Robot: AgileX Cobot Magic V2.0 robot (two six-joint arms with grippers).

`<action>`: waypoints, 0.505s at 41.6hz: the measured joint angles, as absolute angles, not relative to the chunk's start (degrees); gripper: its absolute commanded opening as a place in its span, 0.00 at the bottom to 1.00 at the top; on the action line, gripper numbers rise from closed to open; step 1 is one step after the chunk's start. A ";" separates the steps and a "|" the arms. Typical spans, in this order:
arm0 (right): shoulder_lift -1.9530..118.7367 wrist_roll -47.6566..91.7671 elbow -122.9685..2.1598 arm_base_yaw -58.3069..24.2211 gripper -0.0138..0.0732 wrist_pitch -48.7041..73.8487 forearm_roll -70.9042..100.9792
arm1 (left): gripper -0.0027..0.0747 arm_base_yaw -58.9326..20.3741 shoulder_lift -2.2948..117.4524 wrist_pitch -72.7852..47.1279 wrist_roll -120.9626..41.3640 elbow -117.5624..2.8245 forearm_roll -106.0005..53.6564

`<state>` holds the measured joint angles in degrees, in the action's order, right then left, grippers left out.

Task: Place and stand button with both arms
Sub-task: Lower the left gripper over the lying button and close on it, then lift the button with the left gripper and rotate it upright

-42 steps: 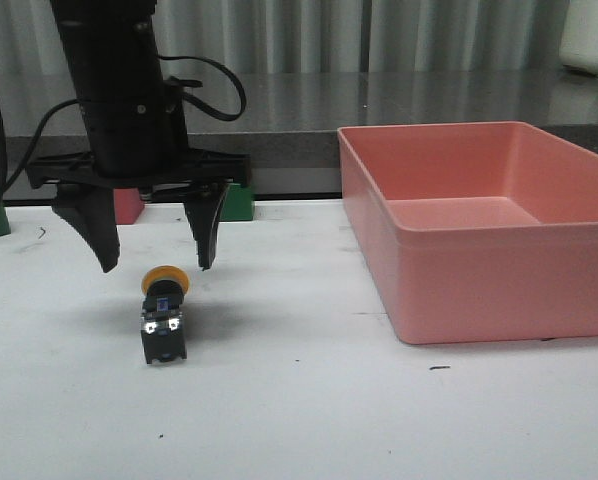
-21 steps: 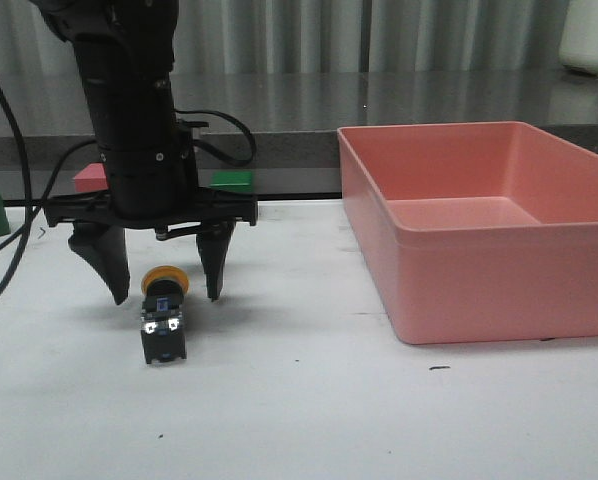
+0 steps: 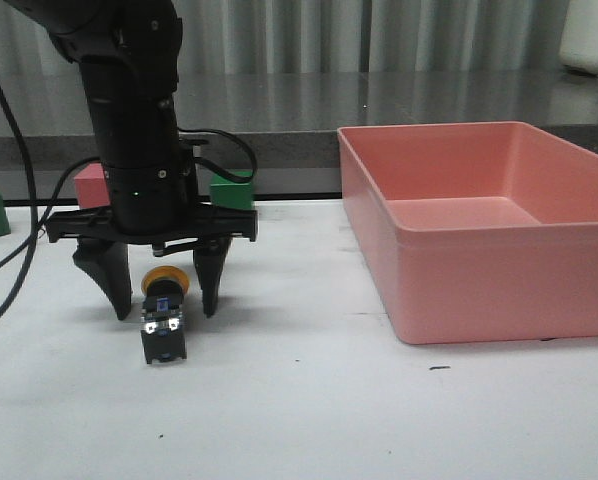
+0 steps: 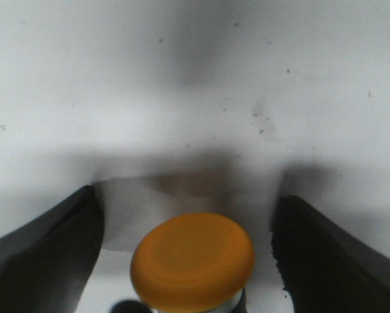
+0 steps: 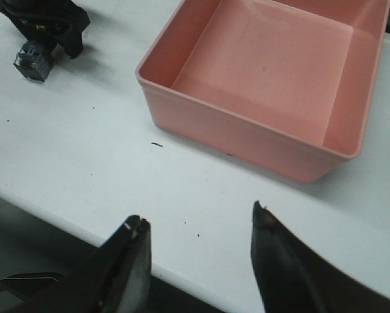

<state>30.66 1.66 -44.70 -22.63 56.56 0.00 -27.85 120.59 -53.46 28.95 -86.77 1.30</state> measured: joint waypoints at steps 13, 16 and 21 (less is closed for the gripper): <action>30.66 1.66 -44.70 -22.63 0.60 56.56 0.00 | 0.34 -27.85 120.59 -53.47 28.32 -86.77 1.54; 30.66 1.66 -44.70 -22.63 0.60 56.56 0.00 | 0.31 -27.85 120.59 -53.47 27.91 -86.77 1.54; 30.66 1.70 -44.70 -22.63 0.60 56.56 0.00 | 0.26 -27.85 120.37 -53.56 26.97 -86.85 1.26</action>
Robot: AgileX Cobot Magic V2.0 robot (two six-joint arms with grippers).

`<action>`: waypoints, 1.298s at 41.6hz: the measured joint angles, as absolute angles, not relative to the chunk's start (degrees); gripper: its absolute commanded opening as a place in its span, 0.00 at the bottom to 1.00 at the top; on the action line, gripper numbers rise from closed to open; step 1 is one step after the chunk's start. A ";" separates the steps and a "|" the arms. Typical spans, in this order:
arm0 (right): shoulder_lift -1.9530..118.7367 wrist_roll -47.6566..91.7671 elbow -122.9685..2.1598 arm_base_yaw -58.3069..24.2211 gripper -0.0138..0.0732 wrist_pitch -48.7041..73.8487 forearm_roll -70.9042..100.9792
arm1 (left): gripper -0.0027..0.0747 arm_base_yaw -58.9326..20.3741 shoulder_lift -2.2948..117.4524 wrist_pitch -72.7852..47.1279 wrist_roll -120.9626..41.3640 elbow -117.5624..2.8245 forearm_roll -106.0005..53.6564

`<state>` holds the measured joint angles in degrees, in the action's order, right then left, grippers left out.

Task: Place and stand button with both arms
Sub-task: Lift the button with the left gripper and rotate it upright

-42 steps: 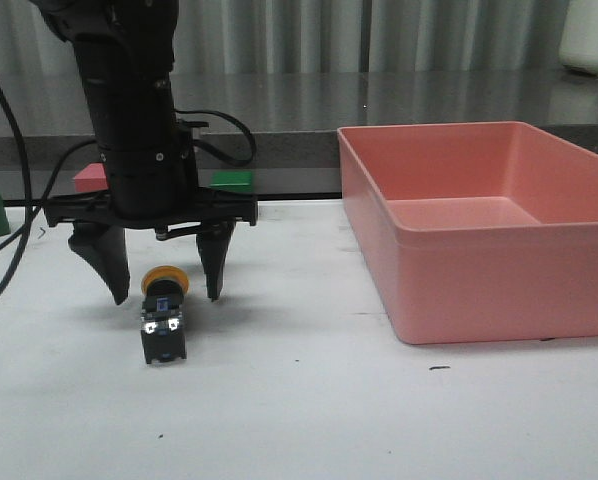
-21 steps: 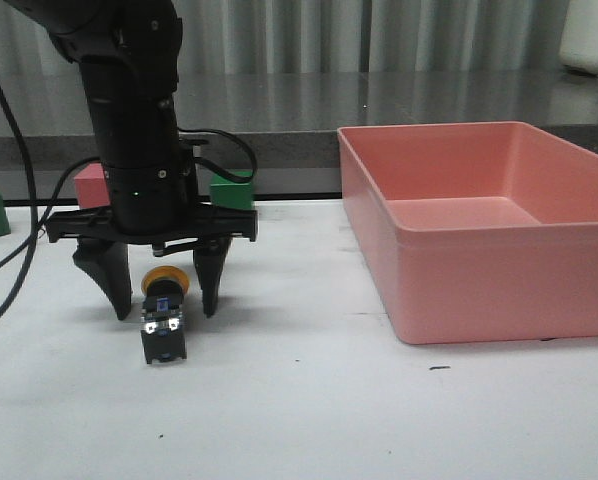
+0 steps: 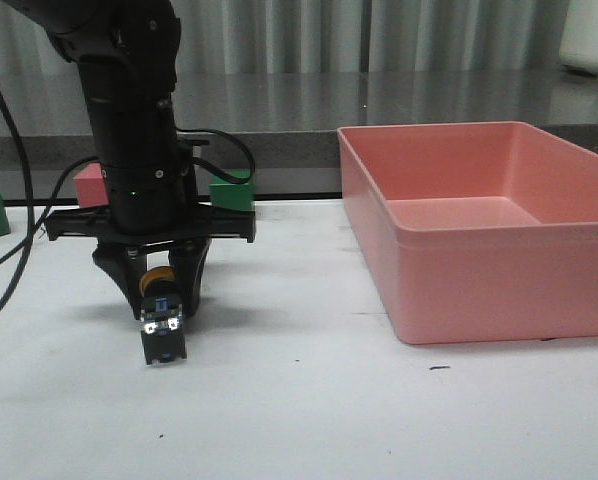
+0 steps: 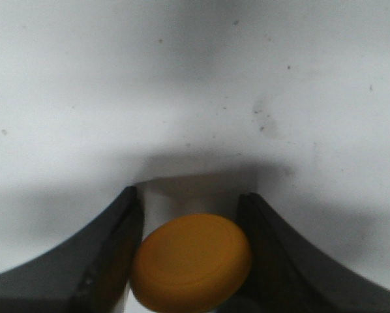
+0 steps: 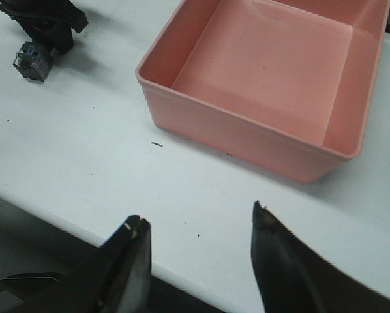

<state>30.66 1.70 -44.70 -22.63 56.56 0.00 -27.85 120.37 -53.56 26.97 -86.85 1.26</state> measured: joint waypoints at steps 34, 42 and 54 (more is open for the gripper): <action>30.66 1.70 -44.70 -22.63 0.60 56.56 0.00 | 0.21 -27.85 99.53 -43.37 21.91 -77.78 12.78; 30.66 1.70 -44.70 -22.63 0.60 56.56 0.00 | 0.21 -27.50 94.02 -32.98 21.91 -67.66 16.22; 30.66 1.70 -44.70 -22.63 0.60 56.56 0.00 | 0.21 -23.52 88.67 -16.44 21.91 -55.41 18.42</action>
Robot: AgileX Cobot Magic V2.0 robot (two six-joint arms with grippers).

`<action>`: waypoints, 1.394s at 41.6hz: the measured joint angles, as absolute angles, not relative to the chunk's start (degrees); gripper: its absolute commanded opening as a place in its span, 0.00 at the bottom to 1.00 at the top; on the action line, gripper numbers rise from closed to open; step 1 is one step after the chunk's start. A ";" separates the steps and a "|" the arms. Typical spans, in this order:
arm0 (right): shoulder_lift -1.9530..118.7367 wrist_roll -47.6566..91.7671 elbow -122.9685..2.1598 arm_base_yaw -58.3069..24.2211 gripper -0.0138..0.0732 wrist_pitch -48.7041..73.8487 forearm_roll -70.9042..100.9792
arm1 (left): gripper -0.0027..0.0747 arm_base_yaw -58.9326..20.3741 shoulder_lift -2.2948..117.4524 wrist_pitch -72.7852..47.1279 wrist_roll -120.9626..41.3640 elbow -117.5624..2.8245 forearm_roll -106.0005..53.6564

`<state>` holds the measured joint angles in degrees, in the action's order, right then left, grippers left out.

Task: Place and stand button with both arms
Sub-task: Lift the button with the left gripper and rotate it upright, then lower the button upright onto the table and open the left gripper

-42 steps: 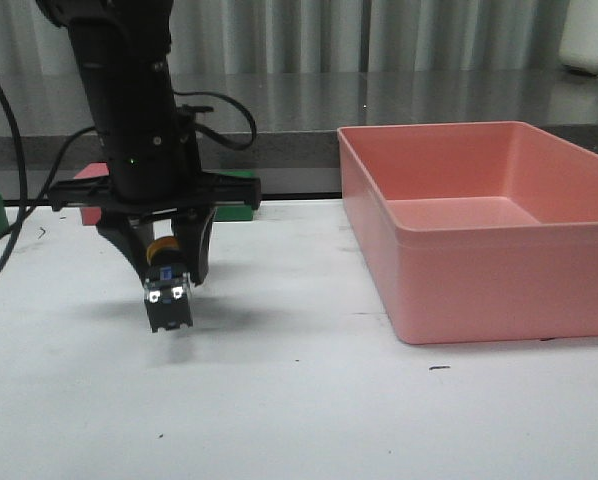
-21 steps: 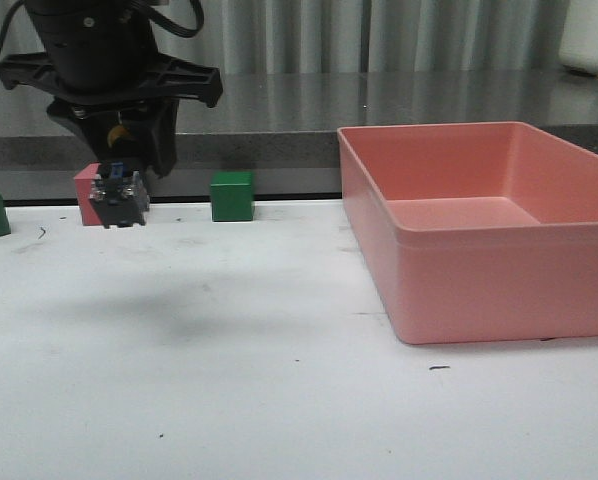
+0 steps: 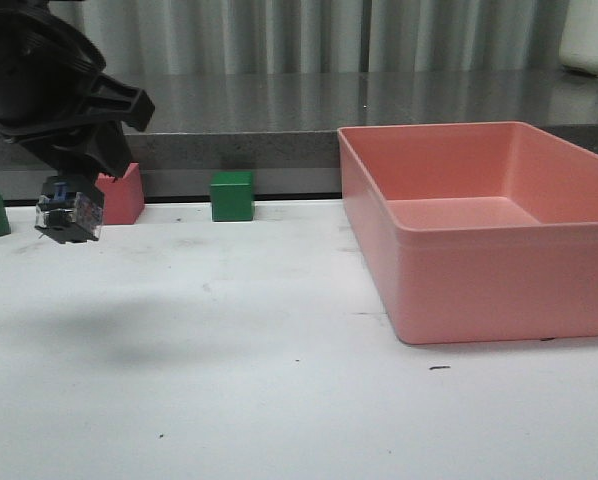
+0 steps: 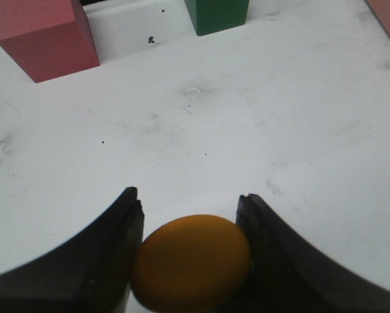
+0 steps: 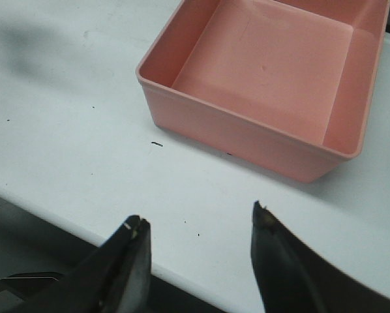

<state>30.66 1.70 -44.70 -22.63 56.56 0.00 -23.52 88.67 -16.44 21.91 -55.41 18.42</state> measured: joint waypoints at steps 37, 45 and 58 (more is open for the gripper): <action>30.66 1.70 -44.70 -22.63 0.60 56.59 0.00 | 0.21 -14.19 81.13 29.94 21.85 -29.86 26.82; 30.66 1.70 -44.70 -22.63 0.60 56.59 0.00 | 0.21 -14.19 81.02 35.75 21.25 -29.30 29.26; 30.66 1.70 -44.70 -22.63 0.60 56.59 0.00 | 0.21 -14.19 85.75 41.96 16.10 -29.30 29.48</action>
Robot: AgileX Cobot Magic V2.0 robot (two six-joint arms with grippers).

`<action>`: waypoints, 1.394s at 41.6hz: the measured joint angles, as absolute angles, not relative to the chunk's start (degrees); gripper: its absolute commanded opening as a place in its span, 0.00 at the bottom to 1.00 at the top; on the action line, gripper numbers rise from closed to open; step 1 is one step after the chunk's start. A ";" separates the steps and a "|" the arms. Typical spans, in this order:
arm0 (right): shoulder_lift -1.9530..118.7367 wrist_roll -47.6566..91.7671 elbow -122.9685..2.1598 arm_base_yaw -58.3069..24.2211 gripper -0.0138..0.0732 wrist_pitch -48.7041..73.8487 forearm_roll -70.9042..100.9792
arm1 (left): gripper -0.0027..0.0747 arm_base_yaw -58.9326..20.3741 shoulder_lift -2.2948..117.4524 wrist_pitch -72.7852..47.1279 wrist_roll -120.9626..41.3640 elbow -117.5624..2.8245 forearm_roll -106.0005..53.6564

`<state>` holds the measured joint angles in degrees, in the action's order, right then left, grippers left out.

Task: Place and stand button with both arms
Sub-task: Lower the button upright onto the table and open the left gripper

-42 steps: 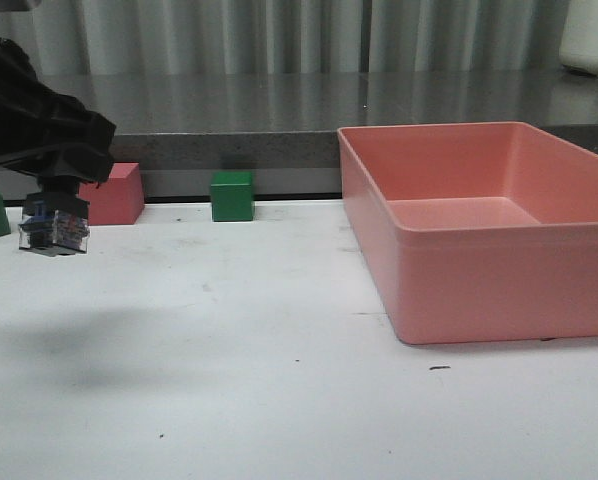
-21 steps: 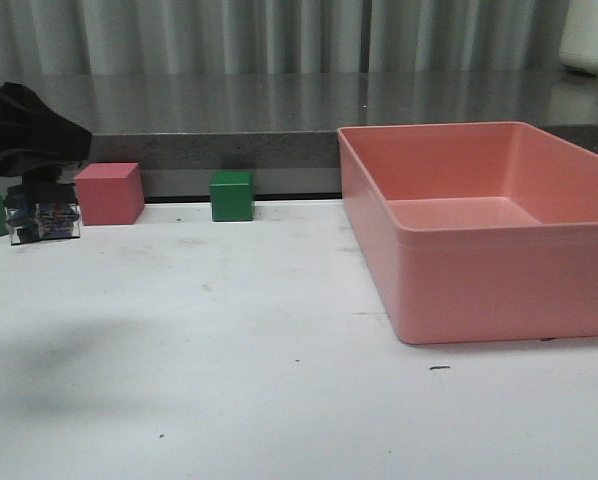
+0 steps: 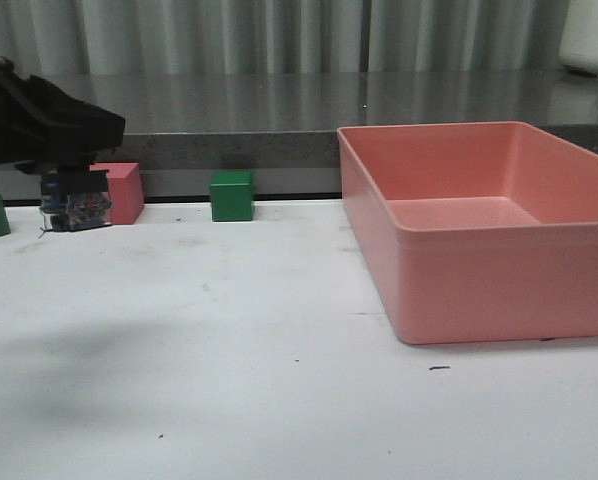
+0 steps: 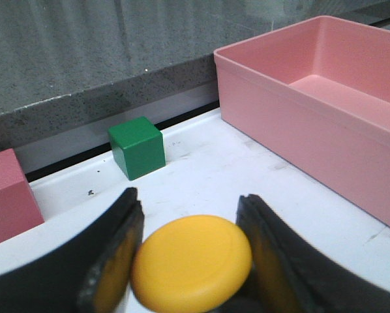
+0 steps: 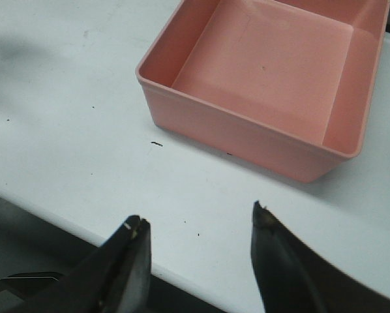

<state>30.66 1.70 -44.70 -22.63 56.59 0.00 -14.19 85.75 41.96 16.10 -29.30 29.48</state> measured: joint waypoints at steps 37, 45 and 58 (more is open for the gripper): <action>30.66 1.70 -44.70 -22.63 0.60 56.59 0.00 | 0.21 -14.19 104.35 58.52 0.00 -29.40 13.38; 30.66 1.70 -44.70 -22.63 0.60 56.59 0.00 | 0.21 -14.19 107.70 62.60 -1.87 -29.40 8.99; 30.66 1.70 -44.70 -22.63 0.60 56.59 0.00 | 0.21 -14.19 111.68 64.60 -2.75 -29.51 8.05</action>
